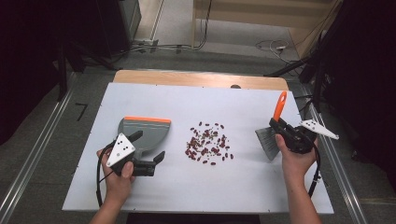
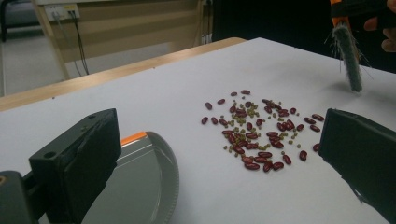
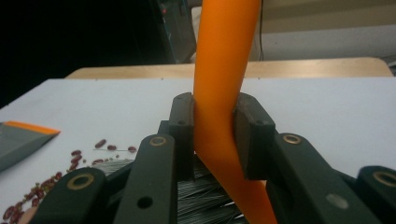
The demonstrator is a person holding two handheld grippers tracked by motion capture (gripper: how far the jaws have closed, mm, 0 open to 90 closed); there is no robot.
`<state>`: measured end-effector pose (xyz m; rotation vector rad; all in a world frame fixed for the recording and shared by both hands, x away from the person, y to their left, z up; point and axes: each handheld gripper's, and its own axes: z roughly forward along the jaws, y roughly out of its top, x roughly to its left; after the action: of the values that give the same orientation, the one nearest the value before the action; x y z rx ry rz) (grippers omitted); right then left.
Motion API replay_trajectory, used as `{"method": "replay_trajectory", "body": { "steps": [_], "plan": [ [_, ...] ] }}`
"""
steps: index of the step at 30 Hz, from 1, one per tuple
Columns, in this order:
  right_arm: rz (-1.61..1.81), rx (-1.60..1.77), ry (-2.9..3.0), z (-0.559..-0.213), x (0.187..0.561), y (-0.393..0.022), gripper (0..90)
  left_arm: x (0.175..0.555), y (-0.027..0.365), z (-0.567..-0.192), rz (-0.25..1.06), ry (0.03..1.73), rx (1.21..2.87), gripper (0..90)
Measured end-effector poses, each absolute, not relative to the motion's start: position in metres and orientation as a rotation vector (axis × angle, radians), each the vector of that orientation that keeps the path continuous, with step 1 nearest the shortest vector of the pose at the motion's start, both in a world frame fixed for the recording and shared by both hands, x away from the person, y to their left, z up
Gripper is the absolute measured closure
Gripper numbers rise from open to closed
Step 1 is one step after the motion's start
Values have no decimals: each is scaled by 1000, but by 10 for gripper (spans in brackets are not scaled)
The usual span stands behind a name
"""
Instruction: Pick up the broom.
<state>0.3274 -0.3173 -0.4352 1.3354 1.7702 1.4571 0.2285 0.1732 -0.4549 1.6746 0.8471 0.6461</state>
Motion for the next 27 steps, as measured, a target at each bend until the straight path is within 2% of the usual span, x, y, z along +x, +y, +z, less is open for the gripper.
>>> {"method": "replay_trajectory", "body": {
  "steps": [14,27],
  "plan": [
    [1559,1193,1776,-408,308,-280,696,231,151,-446,611,790,1670,0],
    [1630,1092,1831,-398,291,-238,696,229,125,-441,553,736,1694,0]
  ]
}}
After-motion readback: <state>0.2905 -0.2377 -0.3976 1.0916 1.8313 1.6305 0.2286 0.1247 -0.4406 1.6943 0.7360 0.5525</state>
